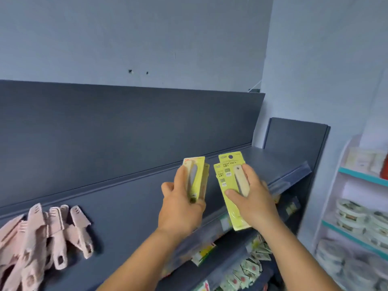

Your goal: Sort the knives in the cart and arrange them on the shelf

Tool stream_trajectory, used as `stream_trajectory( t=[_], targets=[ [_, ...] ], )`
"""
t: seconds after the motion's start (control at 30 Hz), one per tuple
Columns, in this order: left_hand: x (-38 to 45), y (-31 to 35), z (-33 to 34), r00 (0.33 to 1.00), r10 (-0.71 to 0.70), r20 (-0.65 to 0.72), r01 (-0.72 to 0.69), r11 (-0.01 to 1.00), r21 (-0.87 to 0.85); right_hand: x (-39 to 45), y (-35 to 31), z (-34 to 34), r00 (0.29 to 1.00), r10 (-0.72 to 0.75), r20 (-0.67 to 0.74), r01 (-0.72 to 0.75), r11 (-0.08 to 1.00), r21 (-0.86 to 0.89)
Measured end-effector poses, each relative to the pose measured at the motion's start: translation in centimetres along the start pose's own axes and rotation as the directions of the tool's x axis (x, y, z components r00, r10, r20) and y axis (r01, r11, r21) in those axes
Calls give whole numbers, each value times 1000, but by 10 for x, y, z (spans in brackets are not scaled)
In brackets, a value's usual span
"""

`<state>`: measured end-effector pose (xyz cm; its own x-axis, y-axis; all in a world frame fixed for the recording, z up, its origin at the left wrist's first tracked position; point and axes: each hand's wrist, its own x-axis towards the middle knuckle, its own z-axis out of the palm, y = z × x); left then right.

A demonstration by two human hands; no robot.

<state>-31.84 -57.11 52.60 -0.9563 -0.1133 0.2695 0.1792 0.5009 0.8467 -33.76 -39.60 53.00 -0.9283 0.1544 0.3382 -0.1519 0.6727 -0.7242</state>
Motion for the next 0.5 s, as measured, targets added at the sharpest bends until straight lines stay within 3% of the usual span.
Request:
stream_trajectory(
  t=[0.2, 0.33, 0.43, 0.5],
  targets=[
    [83, -20, 33, 977, -183, -112, 201, 963, 180, 103, 11, 47, 983, 25, 184, -14, 998, -63],
    [124, -35, 58, 941, -324, -100, 339, 898, 282, 153, 24, 83, 948, 55, 314, 5, 983, -186],
    [142, -39, 72, 929, -363, -68, 362, 861, 357, 174, 32, 97, 924, 66, 375, 59, 948, -312],
    [149, -38, 77, 935, -352, -40, 324, 803, 500, 180, 39, 103, 909, 44, 415, 145, 899, -413]
  ],
)
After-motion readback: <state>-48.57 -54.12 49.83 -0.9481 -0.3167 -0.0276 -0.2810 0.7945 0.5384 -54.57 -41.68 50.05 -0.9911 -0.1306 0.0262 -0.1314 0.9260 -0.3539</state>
